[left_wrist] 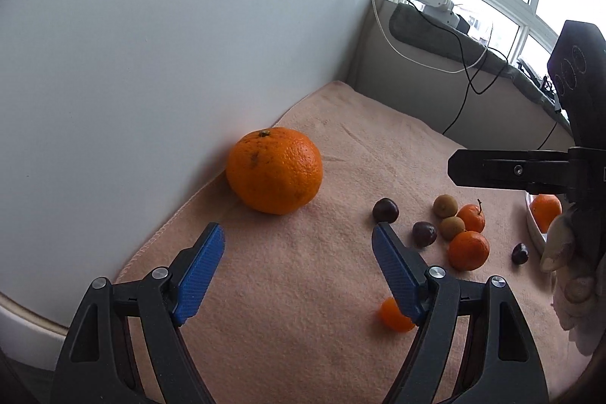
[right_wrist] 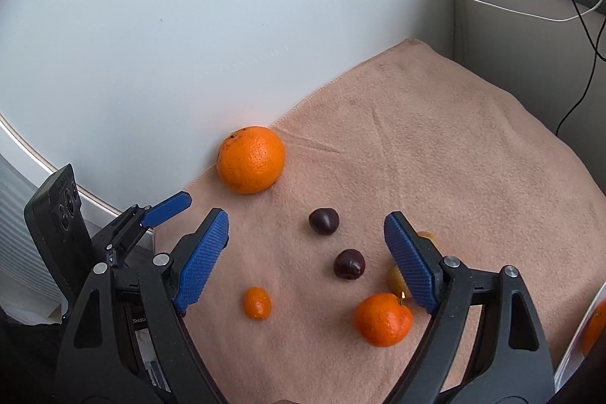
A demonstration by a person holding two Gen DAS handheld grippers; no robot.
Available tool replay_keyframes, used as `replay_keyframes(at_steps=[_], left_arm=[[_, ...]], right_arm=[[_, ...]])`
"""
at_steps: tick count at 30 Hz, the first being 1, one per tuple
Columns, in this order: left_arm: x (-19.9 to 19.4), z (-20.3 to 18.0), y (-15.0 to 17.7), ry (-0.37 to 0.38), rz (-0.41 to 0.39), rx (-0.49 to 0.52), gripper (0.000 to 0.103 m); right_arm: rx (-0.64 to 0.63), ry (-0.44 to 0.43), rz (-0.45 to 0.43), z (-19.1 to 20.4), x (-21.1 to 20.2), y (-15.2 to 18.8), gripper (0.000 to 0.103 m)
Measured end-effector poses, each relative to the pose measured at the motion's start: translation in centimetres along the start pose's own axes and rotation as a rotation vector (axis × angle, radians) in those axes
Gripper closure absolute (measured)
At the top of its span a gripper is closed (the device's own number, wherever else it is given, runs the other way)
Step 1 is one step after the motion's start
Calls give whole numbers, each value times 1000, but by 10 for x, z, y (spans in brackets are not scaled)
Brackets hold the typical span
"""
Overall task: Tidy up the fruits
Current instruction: 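Move the right tool to the second large orange by the wall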
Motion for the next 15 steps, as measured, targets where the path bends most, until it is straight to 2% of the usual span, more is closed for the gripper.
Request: replay_keyframes(at_steps=[10,15], left_arm=[[11,10,-4,11,2,-30,24],[15,15,-8,11,11,-40,29]], right_arm=[[-62,-98,73,22,50,-38,16],[-97,-134,114,34,68,-46,16]])
Point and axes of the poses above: each gripper's, at about its wrist camera, not at the fingertips, and x roughly the way its jaws point, z to its left, y to its underside, the point moved 6 cm from there along x, roughly the way its jaws point, and after that the axes turned 14 degrees about z, right-handed, at the moved point
